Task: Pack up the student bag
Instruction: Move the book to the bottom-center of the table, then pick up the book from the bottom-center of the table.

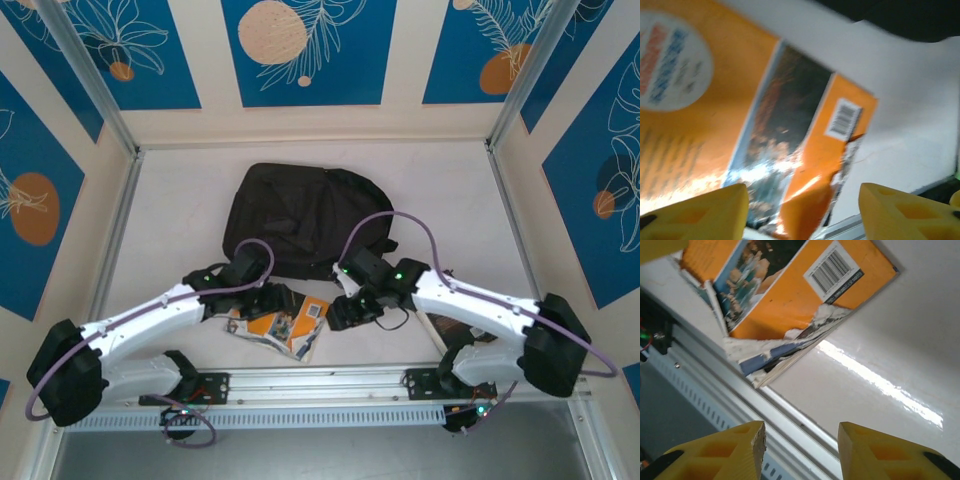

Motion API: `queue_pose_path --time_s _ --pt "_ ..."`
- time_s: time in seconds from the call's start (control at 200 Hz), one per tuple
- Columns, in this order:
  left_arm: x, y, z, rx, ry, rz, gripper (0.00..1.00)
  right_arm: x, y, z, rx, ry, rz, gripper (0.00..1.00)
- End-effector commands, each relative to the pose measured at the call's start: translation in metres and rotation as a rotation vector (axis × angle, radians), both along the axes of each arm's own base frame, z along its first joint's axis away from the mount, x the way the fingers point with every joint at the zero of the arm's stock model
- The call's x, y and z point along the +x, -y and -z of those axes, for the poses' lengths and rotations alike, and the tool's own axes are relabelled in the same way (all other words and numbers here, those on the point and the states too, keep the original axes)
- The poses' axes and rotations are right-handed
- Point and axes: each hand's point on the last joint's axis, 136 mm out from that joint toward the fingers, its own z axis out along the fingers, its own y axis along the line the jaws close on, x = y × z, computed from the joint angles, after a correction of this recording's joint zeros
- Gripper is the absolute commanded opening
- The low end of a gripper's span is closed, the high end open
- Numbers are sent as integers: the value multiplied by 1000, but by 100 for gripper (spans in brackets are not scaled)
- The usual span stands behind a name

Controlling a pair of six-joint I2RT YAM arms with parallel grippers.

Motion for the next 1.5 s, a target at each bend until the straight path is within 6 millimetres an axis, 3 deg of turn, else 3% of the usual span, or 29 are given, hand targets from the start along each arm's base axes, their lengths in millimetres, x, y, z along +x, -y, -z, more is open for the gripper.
queue_pose_path --time_s 0.0,0.225,0.4,0.615,0.835,0.925,1.06,1.22,1.495 --pt "-28 -27 28 97 -128 -38 51 22 -23 -2 2 85 -74 49" --pt "-49 -16 37 73 -148 86 18 50 -45 28 -86 94 -163 60" --pt "-64 -1 48 69 -151 158 5 77 -56 47 -122 103 -180 68" --pt "-71 0 68 111 -152 159 0 84 -67 69 -129 65 -236 73" --pt "-68 -11 86 165 -138 136 0 67 -77 82 -75 -36 -300 72" --pt "-70 -18 95 197 -147 135 0 53 -85 72 10 -80 -335 71" --pt "-77 -29 106 219 -164 121 0 34 -95 32 183 -136 -383 68" --pt "-80 -43 108 246 -151 113 0 22 -95 -7 357 -279 -355 65" --pt "-83 -53 106 270 -134 139 0 21 -90 -34 531 -444 -287 61"
